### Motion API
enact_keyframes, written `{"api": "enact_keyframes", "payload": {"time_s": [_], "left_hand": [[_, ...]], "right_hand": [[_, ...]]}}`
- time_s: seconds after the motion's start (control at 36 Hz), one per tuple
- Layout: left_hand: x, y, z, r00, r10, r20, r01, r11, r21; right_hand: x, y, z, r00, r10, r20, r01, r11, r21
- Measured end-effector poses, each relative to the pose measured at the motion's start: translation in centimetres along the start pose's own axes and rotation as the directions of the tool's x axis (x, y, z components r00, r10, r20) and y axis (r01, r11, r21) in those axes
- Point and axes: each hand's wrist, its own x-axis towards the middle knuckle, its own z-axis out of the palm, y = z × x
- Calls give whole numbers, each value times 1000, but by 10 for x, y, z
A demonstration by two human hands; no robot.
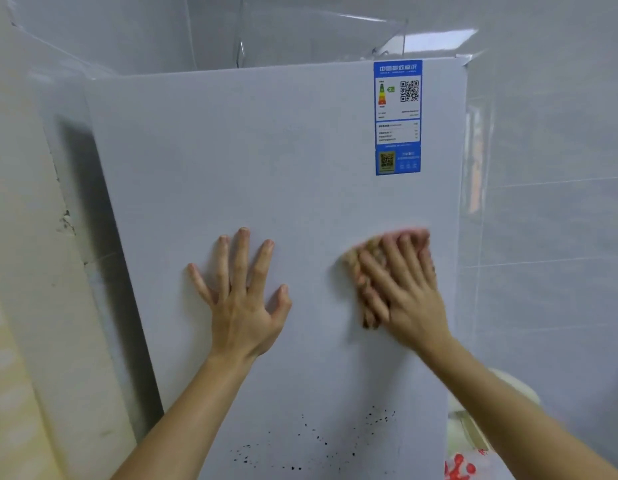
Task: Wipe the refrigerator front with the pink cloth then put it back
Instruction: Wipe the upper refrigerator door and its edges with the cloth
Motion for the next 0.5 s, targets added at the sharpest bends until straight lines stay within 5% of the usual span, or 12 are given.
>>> {"api": "enact_keyframes", "payload": {"time_s": [0.11,0.25,0.5], "left_hand": [[1,-1,2,1000,2,4,-2,1000,14],[-1,-3,3,1000,11,-3,-11,1000,29],[0,-1,-3,1000,-1,16,1,1000,11]], "right_hand": [[87,36,-13,963,217,-157,-218,976,12],[142,57,-20,901,402,-161,-402,915,33],[-33,10,-5,936,339,-98,-332,940,84]]}}
